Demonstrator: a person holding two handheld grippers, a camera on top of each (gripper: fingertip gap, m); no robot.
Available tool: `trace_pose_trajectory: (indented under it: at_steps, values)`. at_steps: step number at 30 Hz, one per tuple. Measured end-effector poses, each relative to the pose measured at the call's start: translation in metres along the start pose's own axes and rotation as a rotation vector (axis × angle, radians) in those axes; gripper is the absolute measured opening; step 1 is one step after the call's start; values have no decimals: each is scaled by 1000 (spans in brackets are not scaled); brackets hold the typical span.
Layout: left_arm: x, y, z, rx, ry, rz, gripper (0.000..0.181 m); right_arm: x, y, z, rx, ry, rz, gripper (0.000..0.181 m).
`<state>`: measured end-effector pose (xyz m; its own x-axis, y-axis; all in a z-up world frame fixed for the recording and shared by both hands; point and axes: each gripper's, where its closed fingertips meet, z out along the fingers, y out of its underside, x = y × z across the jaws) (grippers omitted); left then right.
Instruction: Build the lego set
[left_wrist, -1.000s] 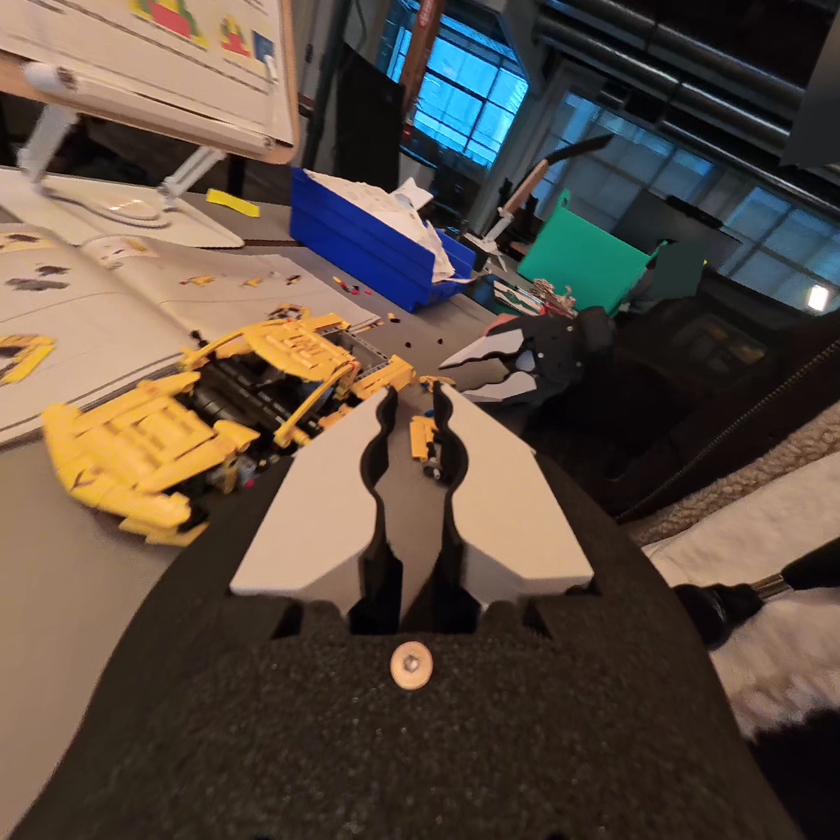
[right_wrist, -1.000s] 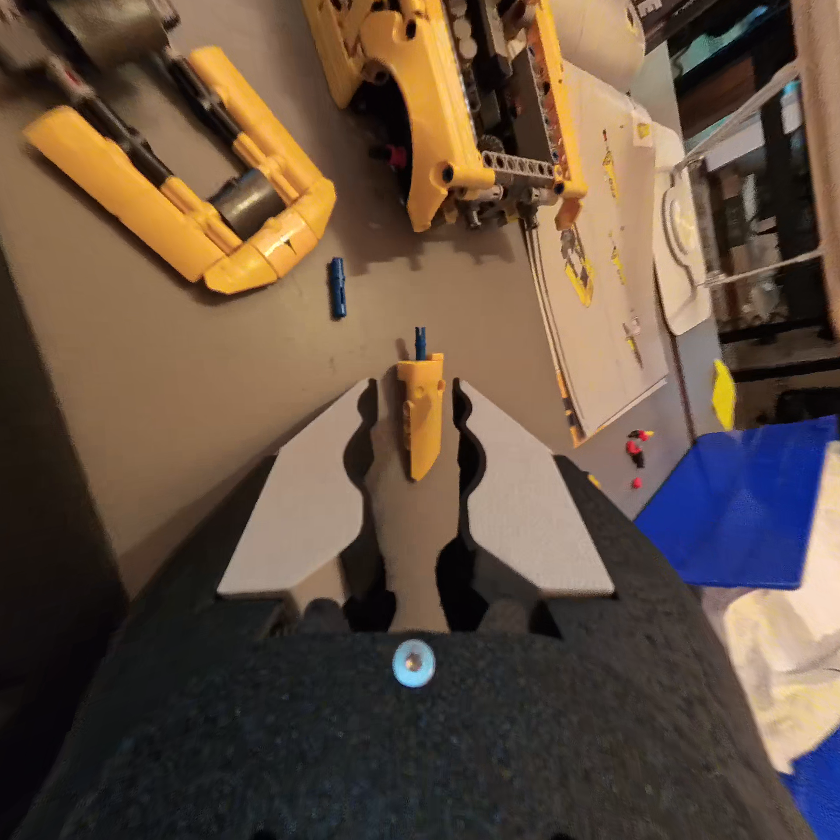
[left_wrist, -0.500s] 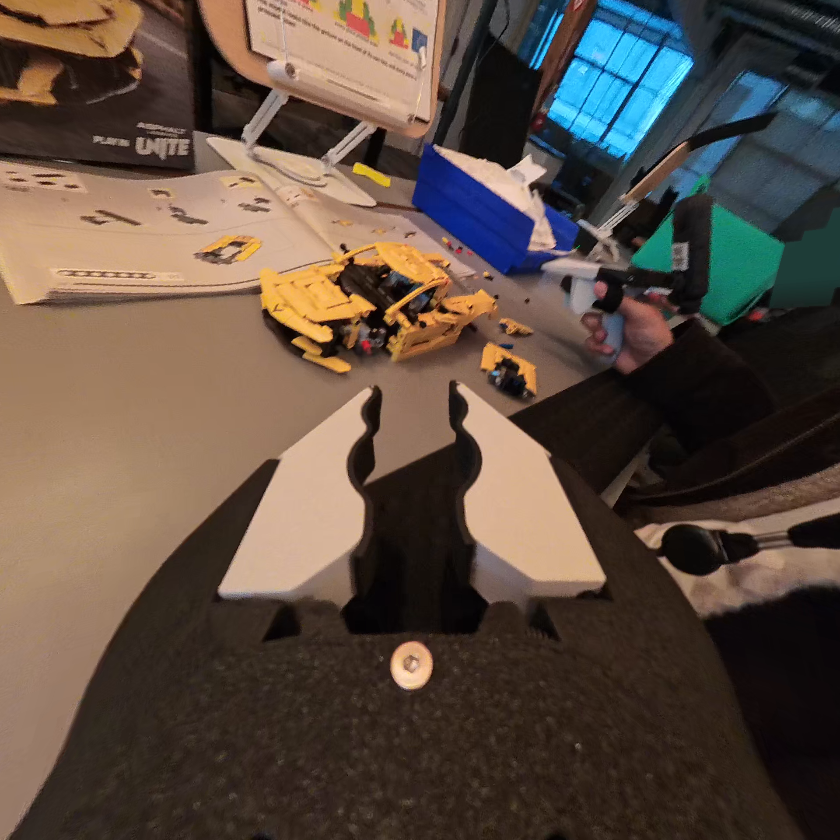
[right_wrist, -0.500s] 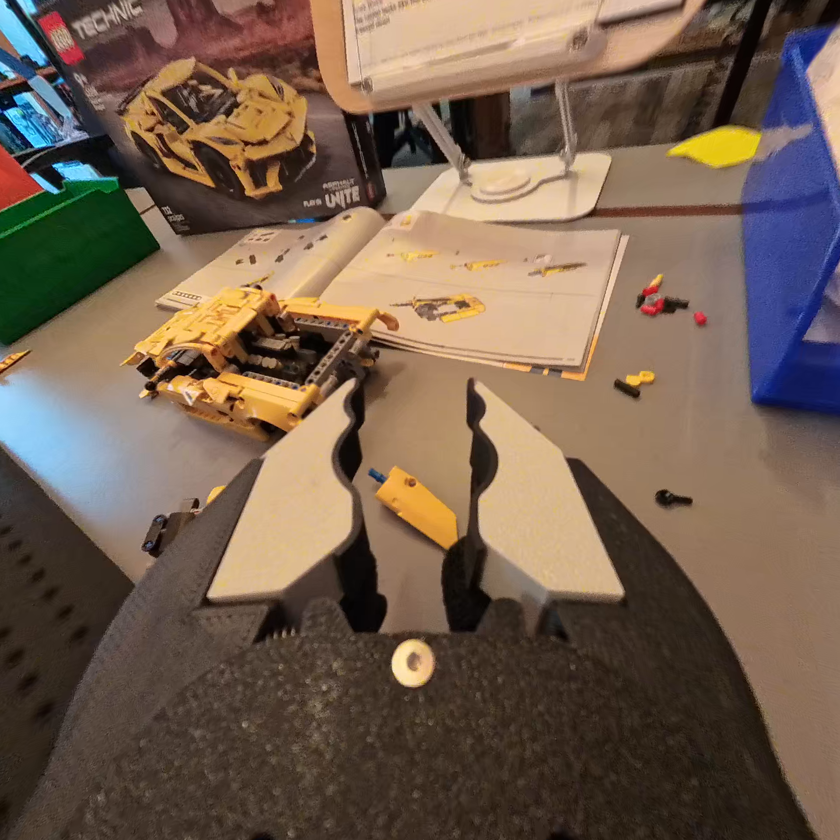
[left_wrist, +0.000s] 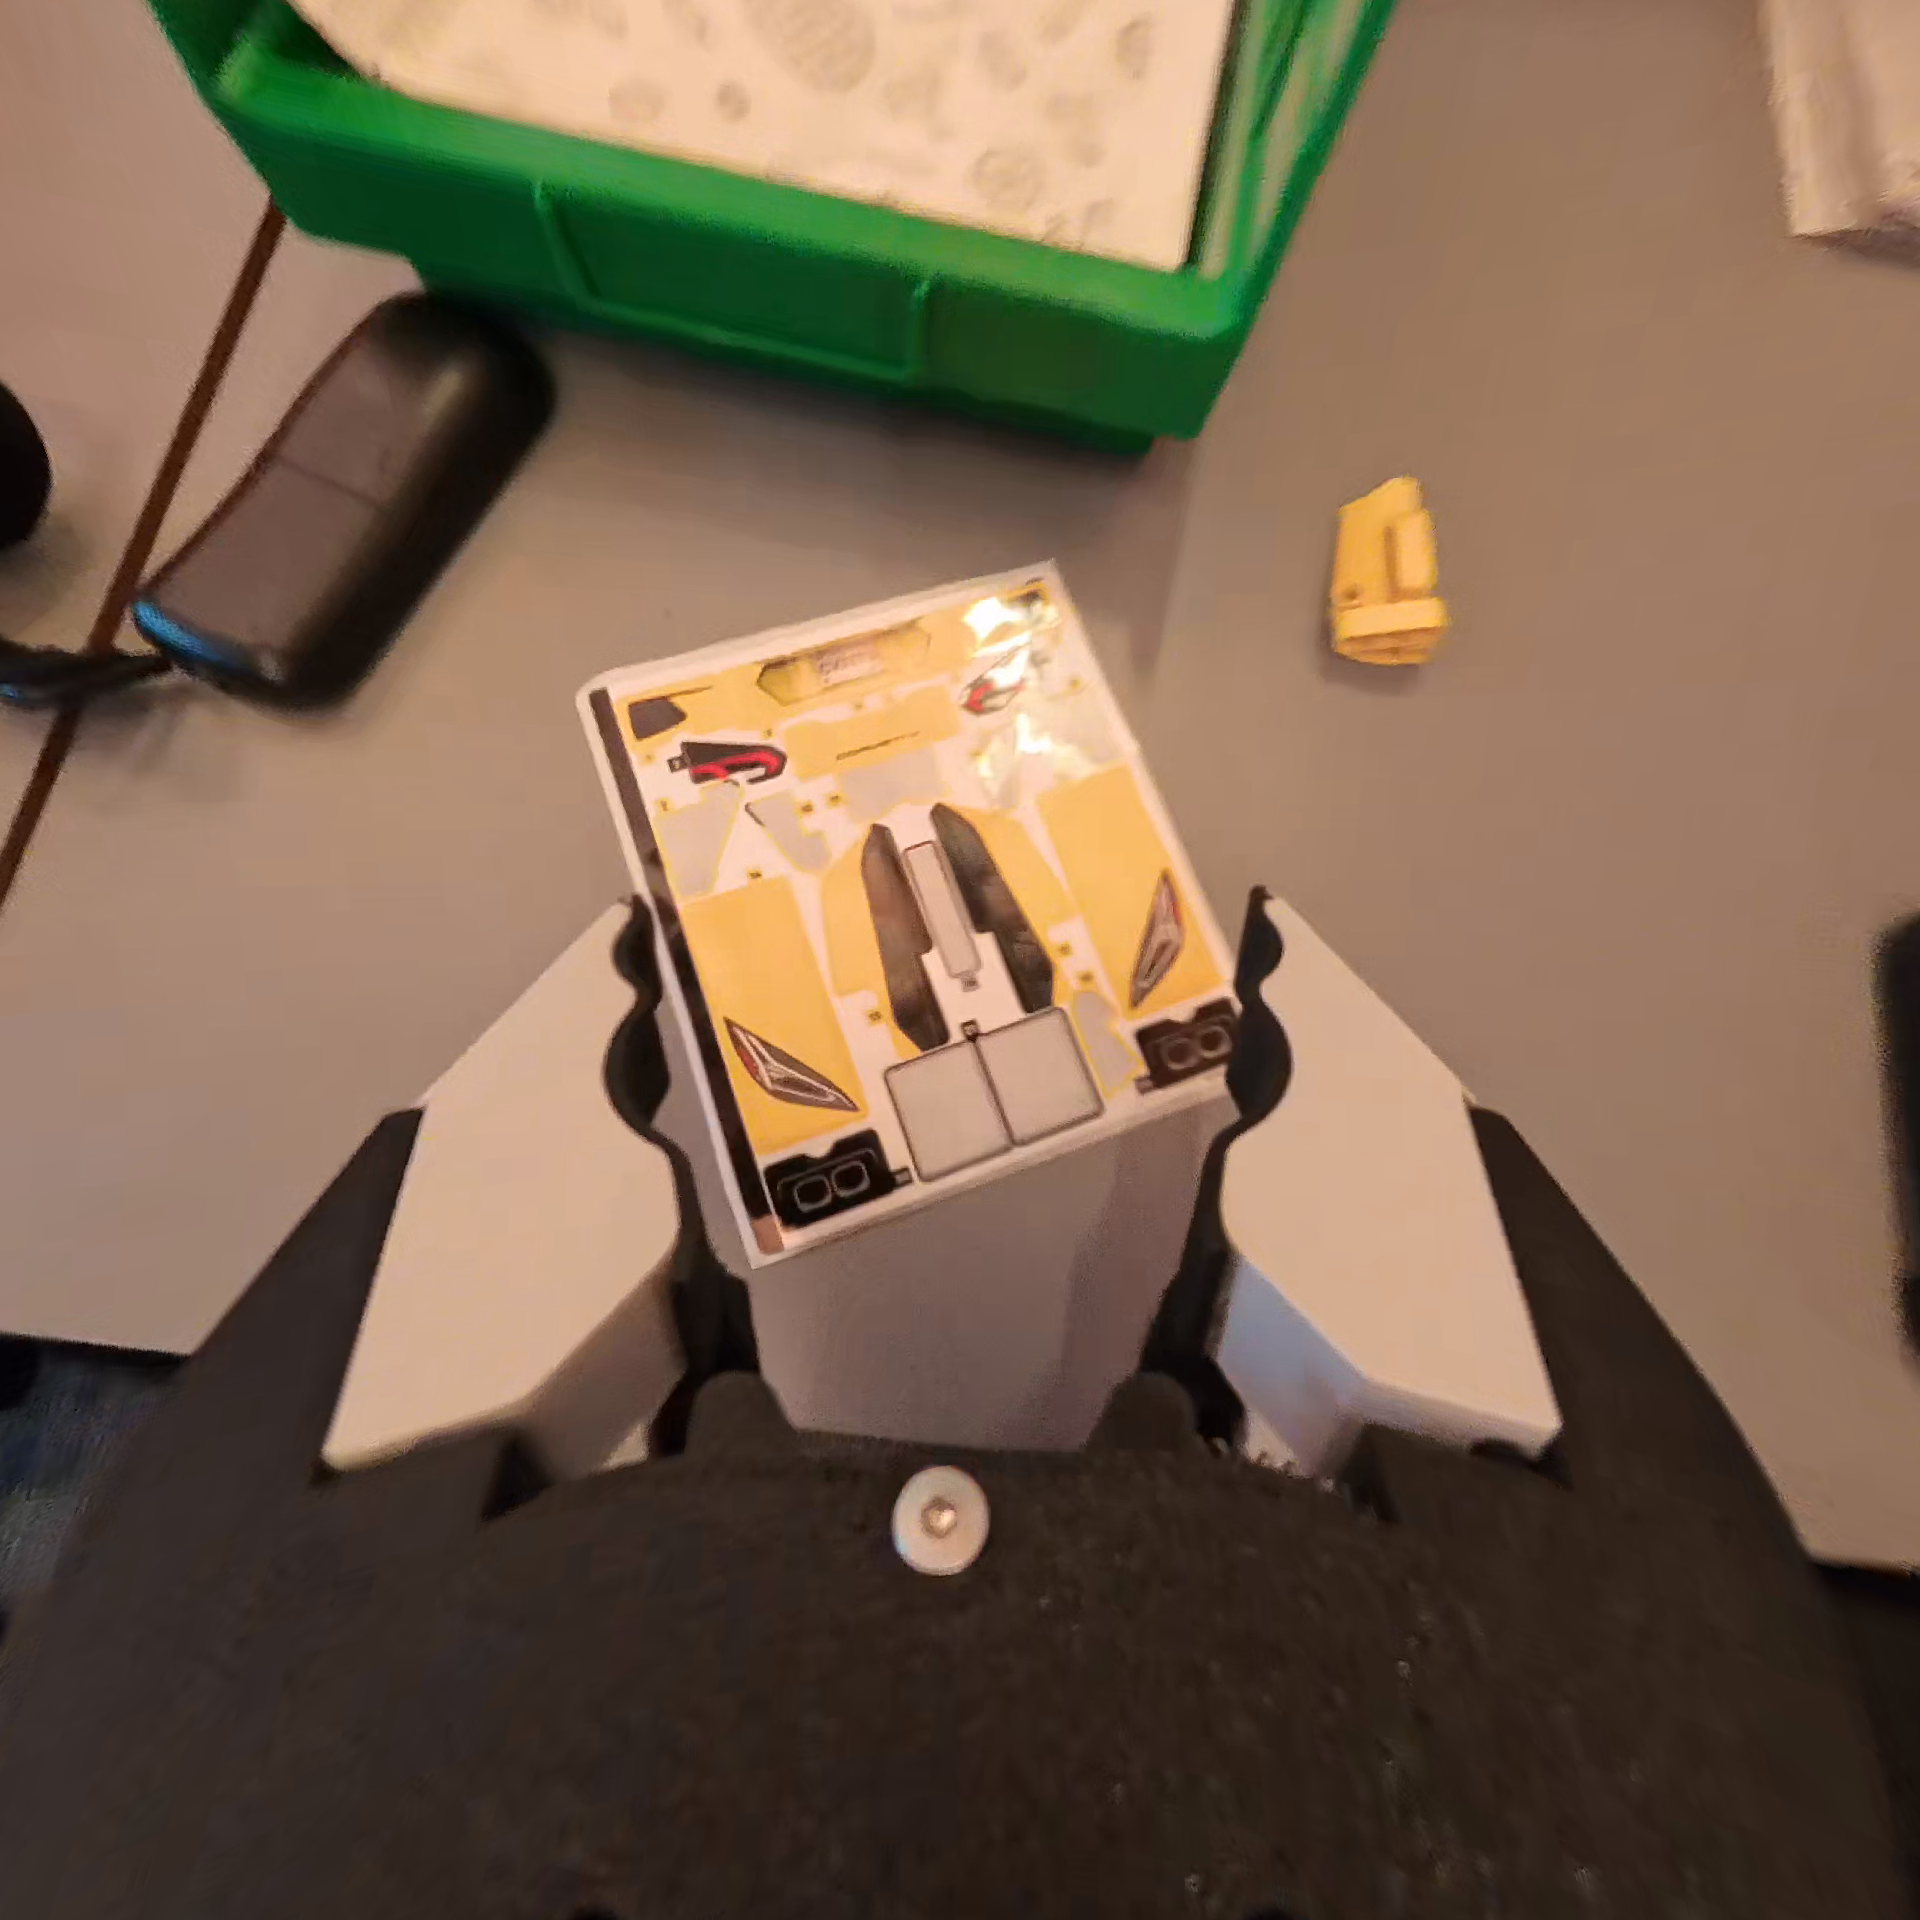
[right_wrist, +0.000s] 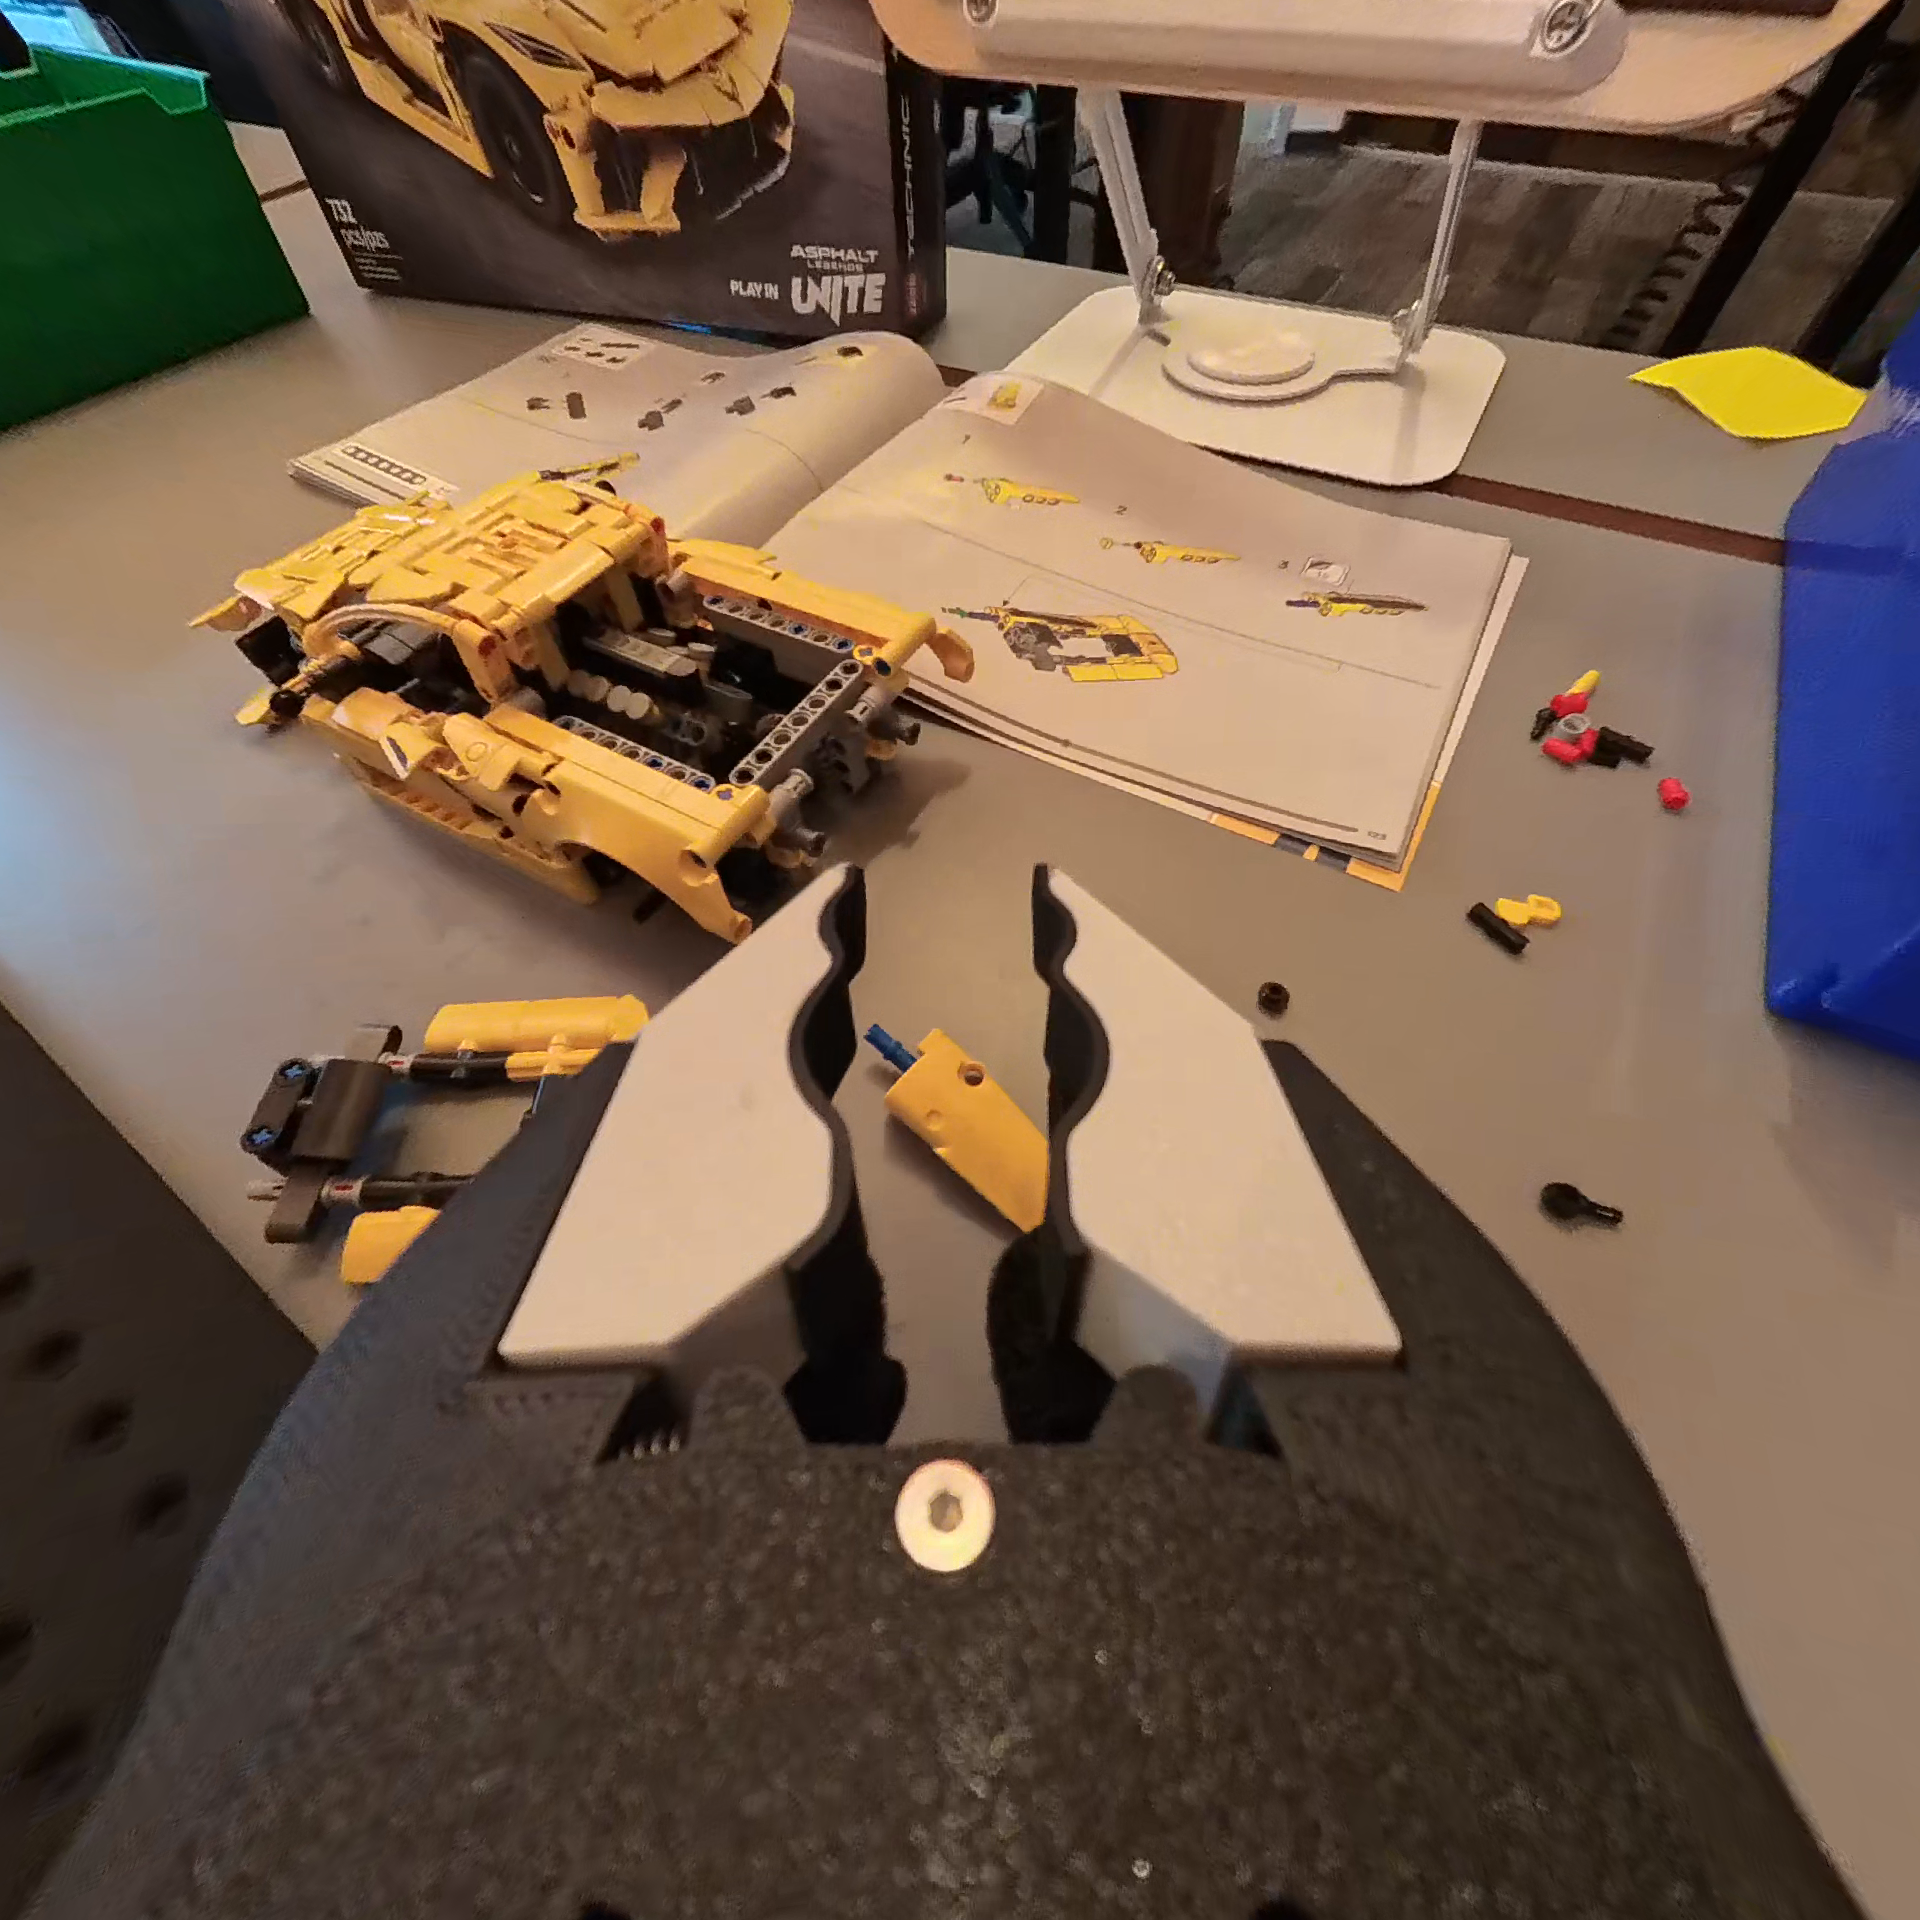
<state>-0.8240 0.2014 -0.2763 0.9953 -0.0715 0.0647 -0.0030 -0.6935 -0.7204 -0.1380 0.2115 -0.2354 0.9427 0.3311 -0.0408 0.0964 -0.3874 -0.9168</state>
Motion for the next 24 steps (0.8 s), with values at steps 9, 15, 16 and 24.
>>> trace_pose_trajectory:
  at_steps: [9, 15, 16, 24]
  values:
    - [-4, 18, 25, -8, -196, -119, 114, 5, 3, 3, -5, -48, 97, 27]
    - [1, 17, 25, -1, -219, -133, 106, 3, 6, 6, -24, -69, 98, 26]
    - [3, 17, 25, -4, -219, -133, 103, 2, 6, 7, -24, -72, 100, 25]
    - [25, 15, 24, -23, -172, -86, 56, 0, 6, 7, -25, -99, 123, 23]
